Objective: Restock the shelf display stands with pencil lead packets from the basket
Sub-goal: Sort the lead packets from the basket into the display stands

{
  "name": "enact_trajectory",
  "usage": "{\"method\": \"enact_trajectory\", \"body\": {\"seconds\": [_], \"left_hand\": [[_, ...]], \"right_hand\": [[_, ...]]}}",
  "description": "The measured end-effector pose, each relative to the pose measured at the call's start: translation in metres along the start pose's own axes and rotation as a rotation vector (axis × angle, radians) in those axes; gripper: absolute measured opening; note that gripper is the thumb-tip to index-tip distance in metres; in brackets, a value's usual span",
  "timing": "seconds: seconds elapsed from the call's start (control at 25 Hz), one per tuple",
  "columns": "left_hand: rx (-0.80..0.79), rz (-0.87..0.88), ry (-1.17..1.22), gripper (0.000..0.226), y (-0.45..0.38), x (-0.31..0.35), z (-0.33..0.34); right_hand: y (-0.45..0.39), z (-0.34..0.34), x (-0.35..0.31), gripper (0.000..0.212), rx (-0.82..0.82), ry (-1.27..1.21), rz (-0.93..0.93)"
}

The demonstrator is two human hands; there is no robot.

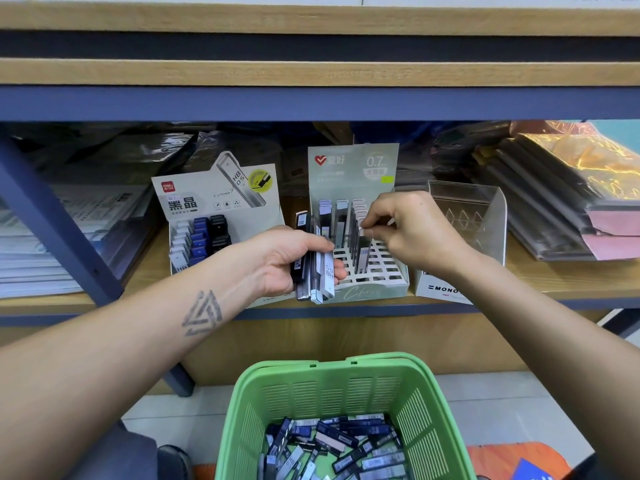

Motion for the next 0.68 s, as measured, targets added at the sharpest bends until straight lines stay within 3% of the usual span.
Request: {"method": "enact_trajectory", "body": {"seconds": [0.4,0.68], "left_hand": [[-0.01,0.0,0.003,0.02,-0.0001,0.0,0.0002],[-0.082,0.013,0.063,0.023,0.0013,0.0006,0.0054]], "right_hand": [[0.0029,0.0015,-0.0069,0.009,0.058,0.204,-0.043],[0.0034,-0.0022,-0.0087,0.03,0.059,0.174,0.008]]}}
Point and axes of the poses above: each hand's wrist, its own y-axis away from the middle knuckle, its own z-axis out of the palm, x = y × z, the point moved 7 cm from there along -y, towards the middle knuckle, and after that the axes turned 9 degrees about y, right-handed, at the moved point
